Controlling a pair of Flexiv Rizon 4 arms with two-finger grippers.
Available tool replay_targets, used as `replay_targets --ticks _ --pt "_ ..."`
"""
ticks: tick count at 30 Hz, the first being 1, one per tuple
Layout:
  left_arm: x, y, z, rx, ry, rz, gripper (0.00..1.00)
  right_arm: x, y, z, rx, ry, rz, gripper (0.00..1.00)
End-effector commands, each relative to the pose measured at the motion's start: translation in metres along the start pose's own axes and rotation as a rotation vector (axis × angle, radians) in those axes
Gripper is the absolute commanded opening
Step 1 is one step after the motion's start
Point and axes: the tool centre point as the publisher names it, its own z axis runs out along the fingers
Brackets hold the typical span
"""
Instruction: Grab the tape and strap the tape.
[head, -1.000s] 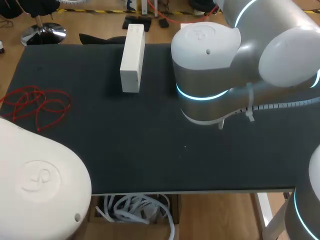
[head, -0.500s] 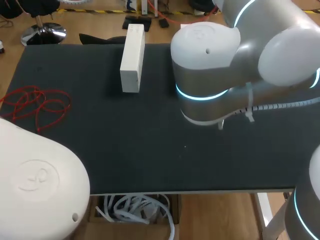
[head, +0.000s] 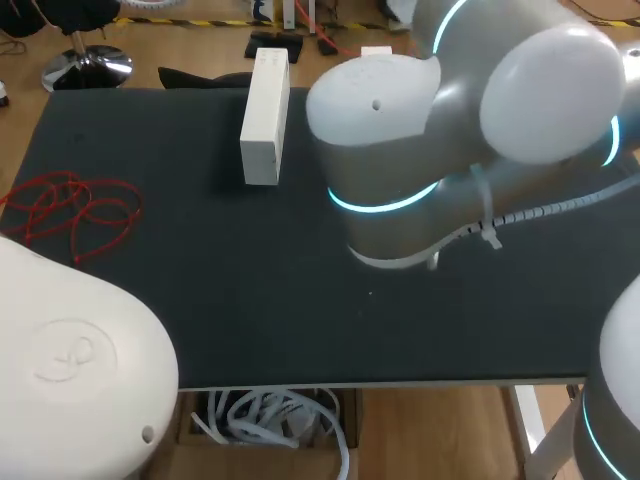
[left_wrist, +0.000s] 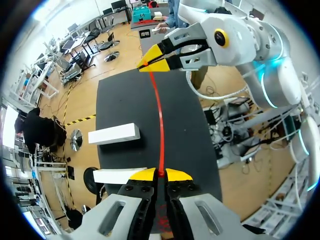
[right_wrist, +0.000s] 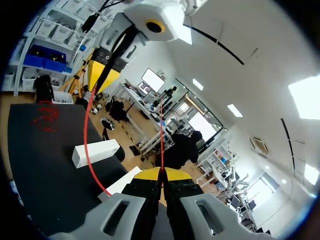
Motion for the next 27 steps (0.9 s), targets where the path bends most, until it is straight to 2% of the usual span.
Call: replay_targets --ticks 1,10,16,21,27 --pt "0.000 0.000 -0.001 -0.003 -0.001 -0.001 0.00 0.005 0.014 -0.003 0.071 0.034 -0.053 0.00" --pt "0.000 0.000 -0.001 -0.003 -0.001 -0.001 0.00 0.016 0.017 -0.001 0.004 0.008 -0.280 0.00" --pt "0.000 0.000 -0.001 -0.003 -0.001 -0.001 0.00 0.021 0.020 0.001 -0.053 -0.048 -0.421 0.00" --pt "0.000 0.000 -0.001 -0.003 -0.001 -0.001 0.00 0.027 0.019 0.005 -0.038 -0.084 -0.459 0.00" --pt "0.000 0.000 -0.001 -0.003 -0.001 -0.001 0.00 0.029 0.022 0.008 0.034 -0.137 -0.428 0.00"
